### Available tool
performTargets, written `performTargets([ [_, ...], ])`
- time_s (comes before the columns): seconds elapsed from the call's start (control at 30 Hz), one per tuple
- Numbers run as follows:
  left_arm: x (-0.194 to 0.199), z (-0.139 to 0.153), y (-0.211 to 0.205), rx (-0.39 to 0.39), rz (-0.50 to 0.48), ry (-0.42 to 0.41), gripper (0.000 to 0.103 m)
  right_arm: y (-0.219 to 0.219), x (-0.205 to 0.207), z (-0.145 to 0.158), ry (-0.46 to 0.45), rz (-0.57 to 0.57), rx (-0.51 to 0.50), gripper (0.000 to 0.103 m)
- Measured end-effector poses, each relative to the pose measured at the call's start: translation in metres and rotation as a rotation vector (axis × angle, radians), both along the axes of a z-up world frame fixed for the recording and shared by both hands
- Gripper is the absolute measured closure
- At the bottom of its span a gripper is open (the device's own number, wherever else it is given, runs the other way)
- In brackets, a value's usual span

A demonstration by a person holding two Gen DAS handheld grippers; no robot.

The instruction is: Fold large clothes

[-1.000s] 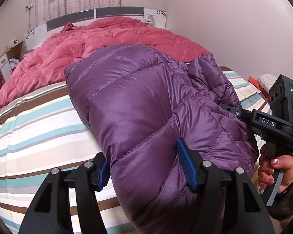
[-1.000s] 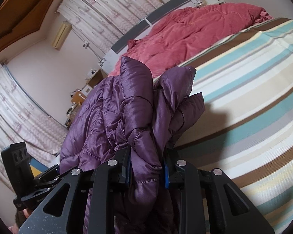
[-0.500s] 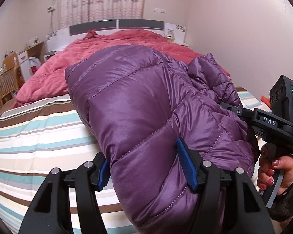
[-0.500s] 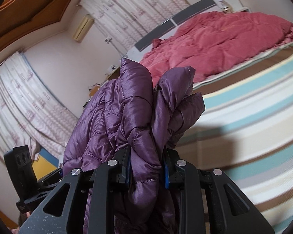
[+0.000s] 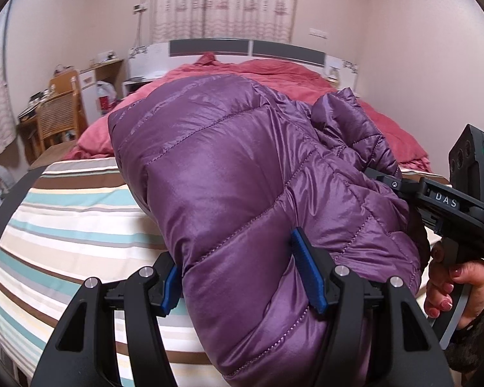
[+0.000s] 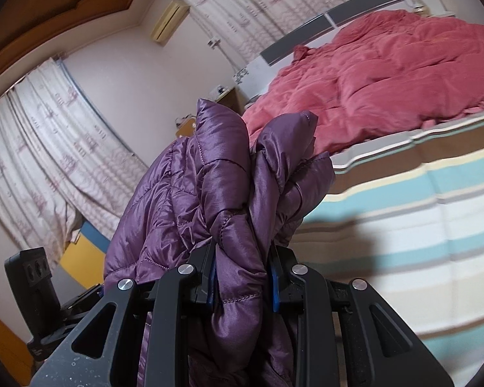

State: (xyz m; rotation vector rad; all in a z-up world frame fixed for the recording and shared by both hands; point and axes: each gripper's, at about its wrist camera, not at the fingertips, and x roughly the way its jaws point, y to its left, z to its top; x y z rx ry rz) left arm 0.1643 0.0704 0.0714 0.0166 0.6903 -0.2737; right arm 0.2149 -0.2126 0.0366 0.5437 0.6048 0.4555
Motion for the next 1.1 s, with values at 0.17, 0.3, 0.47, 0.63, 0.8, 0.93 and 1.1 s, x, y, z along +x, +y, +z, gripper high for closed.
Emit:
performTargets([
  [0.17,0.037,-0.015,0.027,0.034,0.049,0.011,0.042,0.033,0.041,-0.016,0.021,0.027,-0.014,0.079],
  [0.3,0.071,-0.038,0.049,0.032,0.075,0.040,0.041,0.051,0.067,-0.037,0.061,0.019,-0.040,0.079],
  [0.47,0.099,-0.085,0.063,0.039,0.091,0.116,0.034,0.058,0.080,-0.068,0.143,-0.034,-0.137,0.073],
  [0.63,0.094,-0.091,0.061,0.065,0.101,0.075,0.027,0.057,0.064,-0.067,0.127,-0.033,-0.236,0.066],
  [0.8,0.051,-0.075,0.045,0.137,0.126,-0.021,0.017,0.059,0.032,-0.056,0.109,-0.082,-0.278,0.066],
  [0.93,0.040,-0.080,0.034,0.214,0.107,-0.029,0.016,0.062,0.019,-0.069,0.162,-0.090,-0.343,0.066],
  [1.1,0.046,-0.098,0.045,0.144,0.116,0.036,0.015,0.065,0.016,-0.080,0.181,-0.119,-0.371,0.066],
])
